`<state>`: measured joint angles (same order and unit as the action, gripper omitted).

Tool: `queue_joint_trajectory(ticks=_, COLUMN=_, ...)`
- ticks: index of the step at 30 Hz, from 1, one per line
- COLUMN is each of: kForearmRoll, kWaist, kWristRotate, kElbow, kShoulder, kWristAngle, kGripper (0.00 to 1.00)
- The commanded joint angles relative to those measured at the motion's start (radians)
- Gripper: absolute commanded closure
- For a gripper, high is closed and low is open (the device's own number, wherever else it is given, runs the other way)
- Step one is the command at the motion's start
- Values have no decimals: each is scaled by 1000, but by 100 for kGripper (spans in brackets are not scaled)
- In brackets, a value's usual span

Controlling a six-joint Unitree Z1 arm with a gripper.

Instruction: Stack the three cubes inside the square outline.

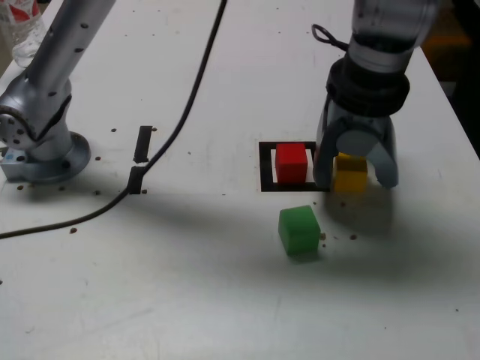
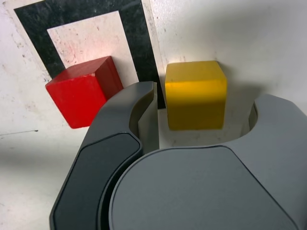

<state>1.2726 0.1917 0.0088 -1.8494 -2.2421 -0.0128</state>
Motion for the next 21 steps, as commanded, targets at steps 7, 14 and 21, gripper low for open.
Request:
queue_joint_trajectory(ticks=7, kForearmRoll=-14, kWaist=-14, kWristRotate=9, kElbow=-2, kShoulder=-18, kWristAngle=-3, kGripper=27)
queue_joint_trajectory(ticks=14, kForearmRoll=-21, kWaist=-31, kWristRotate=11, kElbow=12, kShoulder=-30, kWristAngle=-29, kGripper=47)
queue_joint_trajectory(ticks=21, kForearmRoll=-45, kWaist=-37, kWristRotate=11, kElbow=24, kShoulder=-27, kWristAngle=-33, kGripper=79)
